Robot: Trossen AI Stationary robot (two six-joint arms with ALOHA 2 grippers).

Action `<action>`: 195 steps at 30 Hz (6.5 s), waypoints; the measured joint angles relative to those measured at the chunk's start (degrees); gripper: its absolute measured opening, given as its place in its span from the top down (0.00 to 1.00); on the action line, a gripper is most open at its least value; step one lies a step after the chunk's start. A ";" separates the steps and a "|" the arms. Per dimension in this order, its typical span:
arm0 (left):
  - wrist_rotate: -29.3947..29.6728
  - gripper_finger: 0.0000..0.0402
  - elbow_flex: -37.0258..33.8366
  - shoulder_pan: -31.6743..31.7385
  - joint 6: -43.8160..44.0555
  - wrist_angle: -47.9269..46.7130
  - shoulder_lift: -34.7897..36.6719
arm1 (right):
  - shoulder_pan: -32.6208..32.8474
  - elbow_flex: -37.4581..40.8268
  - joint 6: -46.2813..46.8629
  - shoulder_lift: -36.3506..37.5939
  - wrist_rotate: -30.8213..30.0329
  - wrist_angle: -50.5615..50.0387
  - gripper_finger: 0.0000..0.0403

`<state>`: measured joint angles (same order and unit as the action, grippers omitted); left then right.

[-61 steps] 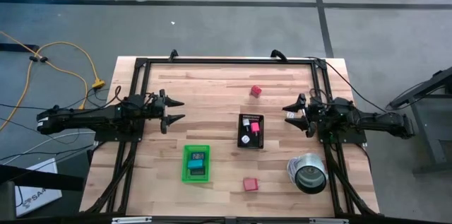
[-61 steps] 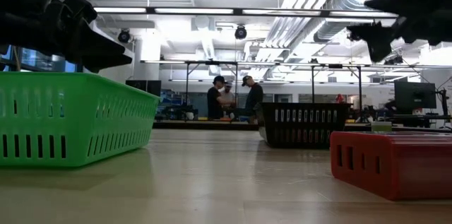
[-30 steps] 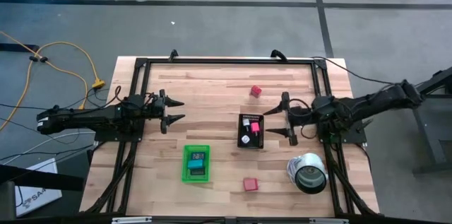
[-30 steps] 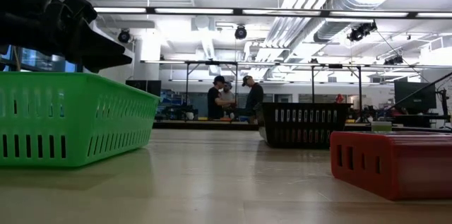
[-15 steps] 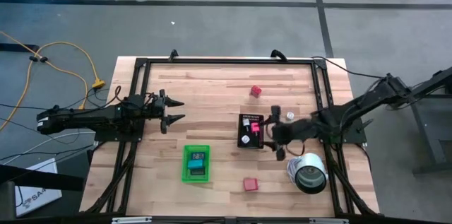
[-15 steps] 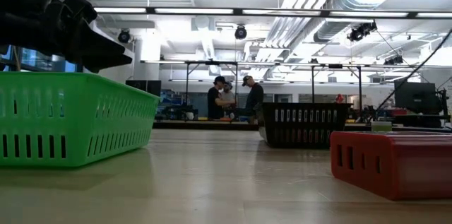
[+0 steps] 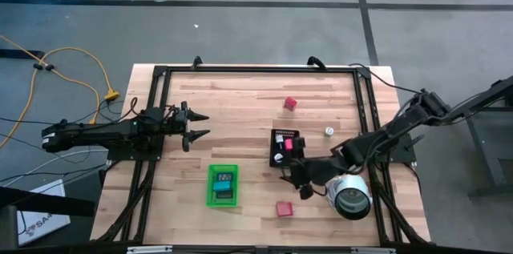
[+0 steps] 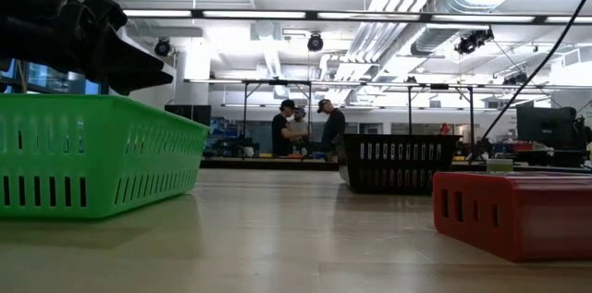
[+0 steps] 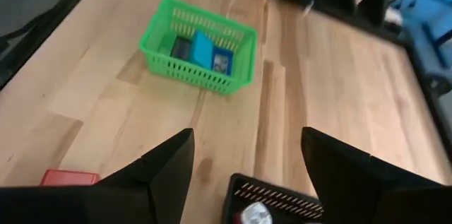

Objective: Pick & Place Office items
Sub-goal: Put the bottom red charger adapter into the black bin

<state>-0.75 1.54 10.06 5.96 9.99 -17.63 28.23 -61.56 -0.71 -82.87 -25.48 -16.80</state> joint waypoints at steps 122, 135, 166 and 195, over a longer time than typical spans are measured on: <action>0.02 0.37 0.00 0.00 0.00 0.80 0.02 | 5.84 -20.02 27.57 -35.62 21.12 -18.45 0.46; 0.00 0.37 0.00 0.00 0.00 0.80 0.02 | 5.84 -20.02 27.72 -35.59 21.16 -18.43 0.48; -0.02 0.37 0.00 0.00 0.00 0.80 0.00 | -0.74 -20.03 20.20 -24.79 17.06 -26.98 0.50; -0.02 0.37 0.00 0.00 0.00 0.81 0.01 | -24.02 -17.38 7.93 -20.64 21.12 -29.20 0.50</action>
<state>-0.78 1.54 10.06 5.96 10.79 -17.62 4.21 -78.95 7.22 -103.50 -4.35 -46.00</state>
